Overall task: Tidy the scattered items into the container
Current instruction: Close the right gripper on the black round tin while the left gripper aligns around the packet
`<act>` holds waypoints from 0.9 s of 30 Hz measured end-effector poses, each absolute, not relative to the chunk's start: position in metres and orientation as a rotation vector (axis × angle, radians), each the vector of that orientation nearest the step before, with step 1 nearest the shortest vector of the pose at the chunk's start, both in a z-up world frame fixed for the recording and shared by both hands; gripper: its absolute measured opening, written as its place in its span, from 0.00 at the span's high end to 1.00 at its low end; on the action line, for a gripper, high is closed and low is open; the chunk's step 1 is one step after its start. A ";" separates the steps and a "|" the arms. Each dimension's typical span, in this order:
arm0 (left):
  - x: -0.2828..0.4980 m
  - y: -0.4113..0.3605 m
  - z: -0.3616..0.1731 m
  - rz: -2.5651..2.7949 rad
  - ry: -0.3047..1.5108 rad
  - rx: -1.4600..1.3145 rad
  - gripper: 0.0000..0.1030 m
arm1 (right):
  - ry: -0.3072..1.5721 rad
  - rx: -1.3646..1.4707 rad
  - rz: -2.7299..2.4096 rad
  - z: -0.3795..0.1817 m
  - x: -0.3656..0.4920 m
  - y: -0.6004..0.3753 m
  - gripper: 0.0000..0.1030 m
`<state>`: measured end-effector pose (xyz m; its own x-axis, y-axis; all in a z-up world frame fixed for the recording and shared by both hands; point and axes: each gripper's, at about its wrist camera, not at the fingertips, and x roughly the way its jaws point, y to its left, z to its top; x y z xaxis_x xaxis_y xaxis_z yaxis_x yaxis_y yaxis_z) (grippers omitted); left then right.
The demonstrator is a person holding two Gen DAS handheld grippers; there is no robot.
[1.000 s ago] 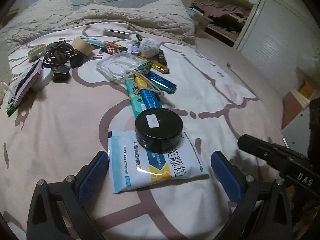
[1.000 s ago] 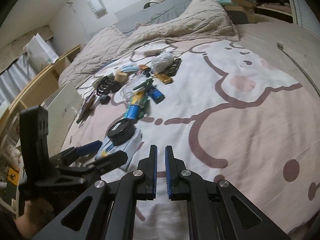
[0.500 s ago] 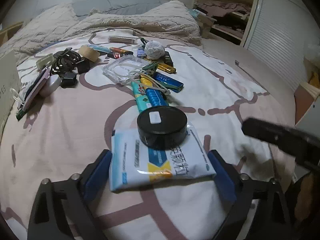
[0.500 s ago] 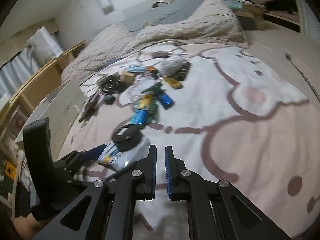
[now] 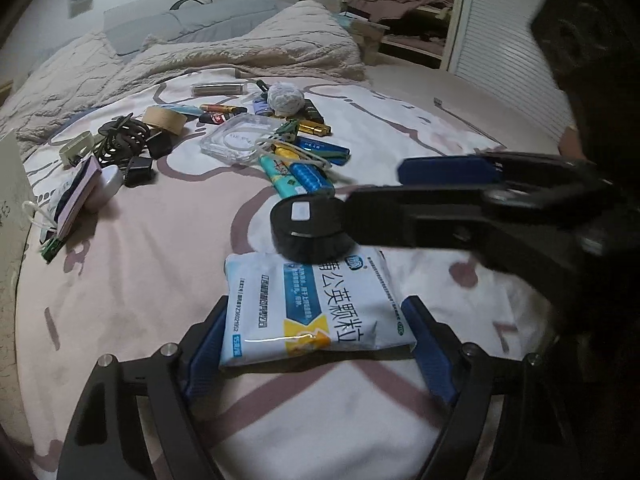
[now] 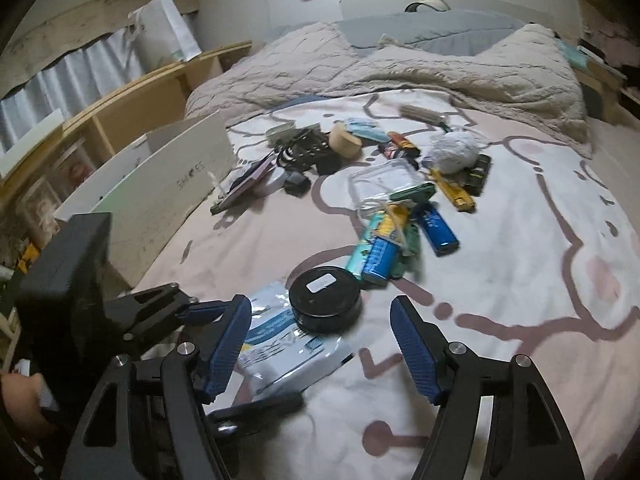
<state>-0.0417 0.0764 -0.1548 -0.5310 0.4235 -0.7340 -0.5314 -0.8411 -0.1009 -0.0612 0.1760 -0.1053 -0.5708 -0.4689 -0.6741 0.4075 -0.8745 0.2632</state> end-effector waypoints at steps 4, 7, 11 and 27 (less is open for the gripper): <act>-0.033 0.063 -0.153 2.348 0.200 -1.066 0.19 | -0.109 1.105 -2.387 -0.115 -0.074 0.170 0.30; -0.030 0.051 -0.152 2.369 0.187 -1.065 0.18 | -0.050 1.133 -2.381 -0.123 -0.080 0.161 0.30; -0.026 0.043 -0.154 2.379 0.200 -1.058 0.15 | 0.012 1.147 -2.379 -0.132 -0.083 0.150 0.39; -0.026 0.040 -0.148 2.421 0.191 -1.018 0.02 | 0.060 1.139 -2.514 -0.131 -0.063 0.176 0.50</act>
